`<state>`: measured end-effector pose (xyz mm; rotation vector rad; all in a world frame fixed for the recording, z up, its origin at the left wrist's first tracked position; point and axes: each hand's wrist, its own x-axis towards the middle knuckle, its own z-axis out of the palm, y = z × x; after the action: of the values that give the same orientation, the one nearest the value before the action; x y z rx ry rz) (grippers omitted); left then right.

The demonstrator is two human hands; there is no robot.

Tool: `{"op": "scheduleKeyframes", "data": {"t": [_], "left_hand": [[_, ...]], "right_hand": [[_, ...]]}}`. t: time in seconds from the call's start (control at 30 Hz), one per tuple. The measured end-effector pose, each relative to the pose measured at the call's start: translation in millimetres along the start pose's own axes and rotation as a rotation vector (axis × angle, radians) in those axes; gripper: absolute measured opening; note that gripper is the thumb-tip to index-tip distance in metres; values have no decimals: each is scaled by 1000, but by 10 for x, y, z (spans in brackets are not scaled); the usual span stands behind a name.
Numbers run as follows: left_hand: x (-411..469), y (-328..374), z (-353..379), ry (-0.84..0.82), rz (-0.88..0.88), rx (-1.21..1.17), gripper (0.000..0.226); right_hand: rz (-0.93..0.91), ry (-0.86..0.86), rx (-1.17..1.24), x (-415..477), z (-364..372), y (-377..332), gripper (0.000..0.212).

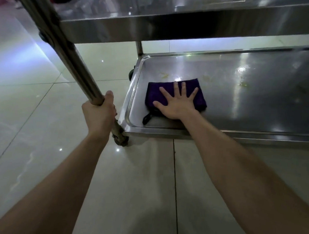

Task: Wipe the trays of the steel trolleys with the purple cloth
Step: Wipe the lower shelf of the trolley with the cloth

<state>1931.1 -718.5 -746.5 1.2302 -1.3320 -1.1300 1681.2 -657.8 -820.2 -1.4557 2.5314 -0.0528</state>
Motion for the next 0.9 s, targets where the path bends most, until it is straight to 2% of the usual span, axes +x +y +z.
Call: {"op": "scheduleKeyframes", "data": {"t": [0.17, 0.33, 0.43, 0.47, 0.53, 0.57, 0.63, 0.67, 0.7, 0.73, 0.83, 0.9], "left_hand": [[2, -3, 10, 3, -10, 8, 33], [30, 7, -37, 13, -7, 123, 43], [-56, 41, -62, 157, -8, 220, 60], [-154, 33, -72, 228, 9, 270, 68], [-414, -83, -93, 271, 263, 430, 63], [-558, -166, -95, 200, 467, 511, 55], [-786, -310, -40, -82, 879, 649, 44], [-835, -361, 37, -223, 1012, 694, 38], [-853, -382, 135, -359, 1055, 736, 36], [-827, -384, 255, -483, 1013, 797, 45], [-590, -296, 578, -763, 769, 1051, 103], [-425, -254, 754, -883, 668, 1129, 118]], "right_hand": [[-165, -33, -23, -285, 175, -495, 85], [-228, -82, 33, -547, 148, -139, 67], [-173, -79, 48, -711, 150, 275, 67], [-140, -67, 52, -767, 151, 430, 68], [-78, -39, 69, -875, 141, 729, 71], [-54, -28, 77, -918, 128, 855, 73], [-16, -15, 87, -976, 100, 1035, 77], [-4, -11, 89, -988, 87, 1090, 79], [3, -9, 91, -995, 76, 1126, 80], [7, -6, 94, -998, 67, 1150, 81], [15, -4, 98, -1019, 58, 1240, 81], [26, -3, 95, -1046, 52, 1391, 78]]}}
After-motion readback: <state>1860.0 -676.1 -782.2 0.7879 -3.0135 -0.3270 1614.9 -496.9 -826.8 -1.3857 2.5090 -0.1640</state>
